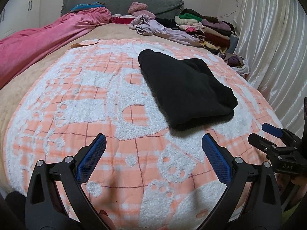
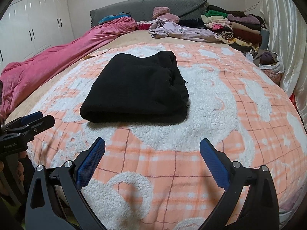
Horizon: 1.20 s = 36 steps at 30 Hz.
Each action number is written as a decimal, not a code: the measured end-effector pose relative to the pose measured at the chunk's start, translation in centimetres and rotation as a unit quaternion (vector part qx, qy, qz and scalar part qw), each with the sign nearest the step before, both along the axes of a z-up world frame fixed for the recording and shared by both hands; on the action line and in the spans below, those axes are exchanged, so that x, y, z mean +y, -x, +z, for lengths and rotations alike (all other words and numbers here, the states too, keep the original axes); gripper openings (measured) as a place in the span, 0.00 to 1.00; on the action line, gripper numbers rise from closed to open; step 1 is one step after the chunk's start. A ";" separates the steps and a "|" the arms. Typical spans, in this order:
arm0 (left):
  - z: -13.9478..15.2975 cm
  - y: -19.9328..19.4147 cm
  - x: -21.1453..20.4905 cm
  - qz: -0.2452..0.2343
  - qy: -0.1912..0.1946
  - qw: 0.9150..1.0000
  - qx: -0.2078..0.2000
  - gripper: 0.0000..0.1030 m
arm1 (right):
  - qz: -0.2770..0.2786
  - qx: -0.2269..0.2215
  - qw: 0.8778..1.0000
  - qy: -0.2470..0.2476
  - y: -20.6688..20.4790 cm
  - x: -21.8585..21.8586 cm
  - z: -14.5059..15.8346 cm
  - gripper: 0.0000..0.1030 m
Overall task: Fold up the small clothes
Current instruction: 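Withdraw both open tools from the folded sweatshirt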
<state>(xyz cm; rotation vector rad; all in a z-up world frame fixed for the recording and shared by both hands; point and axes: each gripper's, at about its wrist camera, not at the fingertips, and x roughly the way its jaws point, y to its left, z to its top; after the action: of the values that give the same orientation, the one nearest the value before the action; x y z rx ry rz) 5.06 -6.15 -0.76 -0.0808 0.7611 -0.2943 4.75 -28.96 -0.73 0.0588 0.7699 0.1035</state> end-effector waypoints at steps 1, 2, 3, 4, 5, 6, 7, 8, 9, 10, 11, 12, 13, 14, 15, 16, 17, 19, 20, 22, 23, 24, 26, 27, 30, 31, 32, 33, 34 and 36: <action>0.0 0.1 0.0 0.001 0.000 1.000 0.000 0.91 | 0.000 -0.001 1.000 0.000 0.1 0.0 0.1 0.95; 0.0 0.1 0.0 0.000 0.000 1.000 -0.001 0.91 | 0.001 -0.001 1.000 0.000 0.1 0.0 0.1 0.95; 0.1 0.1 0.0 0.001 0.000 1.000 -0.002 0.91 | 0.000 -0.002 1.000 0.001 0.1 0.0 0.2 0.95; 0.2 0.2 0.1 0.002 -0.001 1.000 -0.003 0.91 | 0.000 -0.003 1.000 0.001 0.2 0.0 0.3 0.95; 0.2 0.2 0.1 0.003 -0.001 1.000 -0.004 0.91 | 0.001 -0.003 1.000 0.000 0.1 0.0 0.3 0.95; 0.3 0.2 0.1 0.003 -0.002 1.000 -0.004 0.91 | 0.001 -0.003 1.000 0.001 0.2 0.0 0.4 0.95; 0.3 0.2 0.1 0.003 -0.002 1.000 -0.004 0.91 | 0.000 -0.004 1.000 0.002 0.2 -0.1 0.4 0.95; 0.3 0.3 0.1 0.004 -0.004 1.000 -0.005 0.91 | 0.001 -0.004 1.000 0.002 0.3 -0.1 0.4 0.95; 0.4 0.4 0.0 0.004 -0.005 1.000 -0.005 0.91 | 0.001 -0.004 1.000 0.002 0.3 -0.1 0.4 0.95; 0.4 0.5 0.0 0.004 -0.007 1.000 -0.005 0.91 | 0.000 -0.004 1.000 0.002 0.4 -0.1 0.5 0.95; 0.4 0.5 0.0 0.005 -0.007 1.000 -0.005 0.91 | 0.000 -0.005 1.000 0.002 0.4 -0.1 0.5 0.95; 0.4 0.5 0.0 0.006 -0.009 1.000 -0.004 0.91 | 0.000 -0.005 1.000 0.002 0.5 -0.1 0.6 0.95; 0.5 0.6 0.0 0.007 -0.010 1.000 -0.004 0.91 | 0.000 -0.005 1.000 0.002 0.5 -0.1 0.6 0.95; 0.5 0.6 0.0 0.007 -0.011 1.000 -0.003 0.91 | 0.000 -0.005 1.000 0.003 0.4 -0.1 0.6 0.95; 0.6 0.6 0.0 0.007 -0.012 1.000 -0.002 0.91 | 0.000 -0.005 1.000 0.003 0.5 -0.1 0.6 0.95; 0.6 0.6 0.0 0.008 -0.011 1.000 -0.001 0.91 | 0.000 -0.006 1.000 0.002 0.5 -0.1 0.6 0.95; 0.6 0.6 0.1 0.008 -0.010 1.000 0.000 0.91 | 0.001 -0.005 1.000 0.002 0.4 -0.1 0.6 0.96; 0.6 0.6 0.0 0.009 -0.010 1.000 0.000 0.91 | 0.001 -0.005 1.000 0.003 0.5 -0.1 0.6 0.95; 0.6 0.6 0.0 0.009 -0.011 1.000 0.000 0.91 | 0.001 -0.005 1.000 0.002 0.5 -0.1 0.6 0.95; 0.6 0.5 0.0 0.010 -0.011 1.000 -0.001 0.91 | 0.000 -0.005 1.000 0.001 0.5 0.0 0.6 0.95; 0.6 0.5 0.0 0.010 -0.011 1.000 -0.001 0.91 | 0.001 -0.004 1.000 0.002 0.5 0.0 0.6 0.95; 0.6 0.6 0.1 0.010 -0.011 1.000 -0.001 0.91 | 0.001 -0.005 1.000 0.002 0.5 0.0 0.7 0.95; 0.6 0.6 0.1 0.010 -0.012 1.000 -0.001 0.91 | 0.001 -0.005 1.000 0.003 0.5 0.0 0.7 0.95; 0.6 0.6 0.1 0.011 -0.012 1.000 -0.001 0.91 | 0.002 -0.006 1.000 0.002 0.5 0.0 0.7 0.95; 0.6 0.5 0.2 0.013 -0.015 1.000 0.001 0.91 | 0.003 -0.006 1.000 0.003 0.5 0.0 0.7 0.95; 0.7 0.5 0.2 0.014 -0.014 1.000 0.001 0.91 | 0.003 -0.006 1.000 0.003 0.5 0.0 0.7 0.95; 0.7 0.5 0.2 0.014 -0.014 1.000 0.001 0.91 | 0.002 -0.006 1.000 0.003 0.5 0.1 0.7 0.95; 0.7 0.5 0.2 0.014 -0.013 1.000 0.002 0.91 | 0.002 -0.006 1.000 0.003 0.5 0.1 0.7 0.95; 0.7 0.5 0.3 0.014 -0.013 1.000 0.002 0.91 | 0.003 -0.006 1.000 0.002 0.5 0.1 0.7 0.95; 0.6 0.5 0.2 0.015 -0.015 1.000 0.002 0.91 | 0.002 -0.006 1.000 0.004 0.5 0.1 0.7 0.95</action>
<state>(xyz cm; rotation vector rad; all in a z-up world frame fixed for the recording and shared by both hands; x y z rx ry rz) 4.59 -5.92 -0.13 -0.0638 0.7677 -0.2546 4.21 -28.90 0.00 0.0498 0.7581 0.1048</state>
